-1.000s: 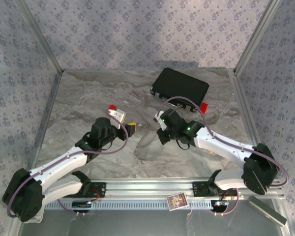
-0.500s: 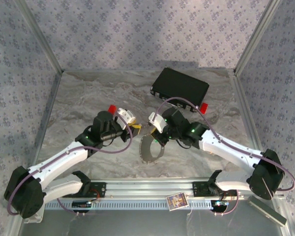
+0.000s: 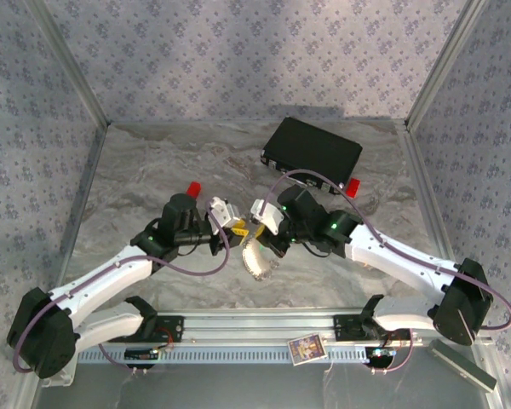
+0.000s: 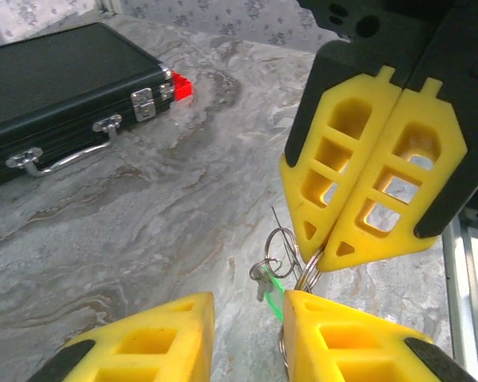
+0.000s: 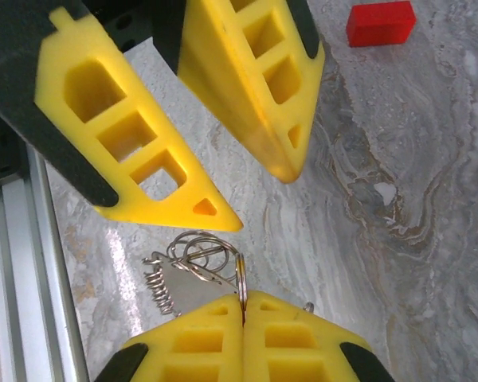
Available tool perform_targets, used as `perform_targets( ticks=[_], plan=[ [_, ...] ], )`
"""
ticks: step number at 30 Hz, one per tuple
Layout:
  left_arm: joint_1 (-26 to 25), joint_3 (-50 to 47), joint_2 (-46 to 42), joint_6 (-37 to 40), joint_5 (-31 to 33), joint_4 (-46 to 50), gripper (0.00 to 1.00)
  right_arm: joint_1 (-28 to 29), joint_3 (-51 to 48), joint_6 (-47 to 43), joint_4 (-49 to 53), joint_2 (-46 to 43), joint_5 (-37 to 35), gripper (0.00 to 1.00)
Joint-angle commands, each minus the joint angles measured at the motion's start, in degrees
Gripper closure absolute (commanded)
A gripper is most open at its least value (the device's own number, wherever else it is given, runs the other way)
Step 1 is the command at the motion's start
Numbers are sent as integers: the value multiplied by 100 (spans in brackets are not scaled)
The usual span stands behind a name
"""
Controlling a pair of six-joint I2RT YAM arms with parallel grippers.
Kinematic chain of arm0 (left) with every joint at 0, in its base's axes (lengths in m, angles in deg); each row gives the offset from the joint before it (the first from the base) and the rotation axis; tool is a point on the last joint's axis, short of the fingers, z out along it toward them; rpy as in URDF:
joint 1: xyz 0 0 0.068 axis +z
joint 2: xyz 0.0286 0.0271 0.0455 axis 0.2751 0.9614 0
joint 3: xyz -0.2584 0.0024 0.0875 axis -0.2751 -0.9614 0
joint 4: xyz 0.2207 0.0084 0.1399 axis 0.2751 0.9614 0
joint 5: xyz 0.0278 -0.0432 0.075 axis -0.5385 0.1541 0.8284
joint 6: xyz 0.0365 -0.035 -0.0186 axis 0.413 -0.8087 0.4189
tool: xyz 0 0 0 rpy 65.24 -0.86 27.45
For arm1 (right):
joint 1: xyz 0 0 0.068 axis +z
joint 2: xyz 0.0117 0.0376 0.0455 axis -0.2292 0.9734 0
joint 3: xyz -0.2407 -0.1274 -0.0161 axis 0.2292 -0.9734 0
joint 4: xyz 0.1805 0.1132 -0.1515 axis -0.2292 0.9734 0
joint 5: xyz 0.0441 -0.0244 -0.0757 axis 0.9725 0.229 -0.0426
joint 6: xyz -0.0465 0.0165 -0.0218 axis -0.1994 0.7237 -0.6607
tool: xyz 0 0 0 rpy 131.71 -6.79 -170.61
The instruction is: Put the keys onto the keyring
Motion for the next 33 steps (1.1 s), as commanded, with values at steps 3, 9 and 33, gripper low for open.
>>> perform_targets(
  ticks=[3, 9, 33],
  plan=[
    [-30, -162, 39, 358, -598, -180, 74, 91, 314, -224, 283, -34, 252, 100],
    [-30, -314, -10, 440, -906, -503, 76, 157, 473, -292, 382, 32, 400, 100],
    [-82, -579, -488, 387, -637, -466, 70, 348, 563, -444, 421, 39, 98, 100]
  ],
)
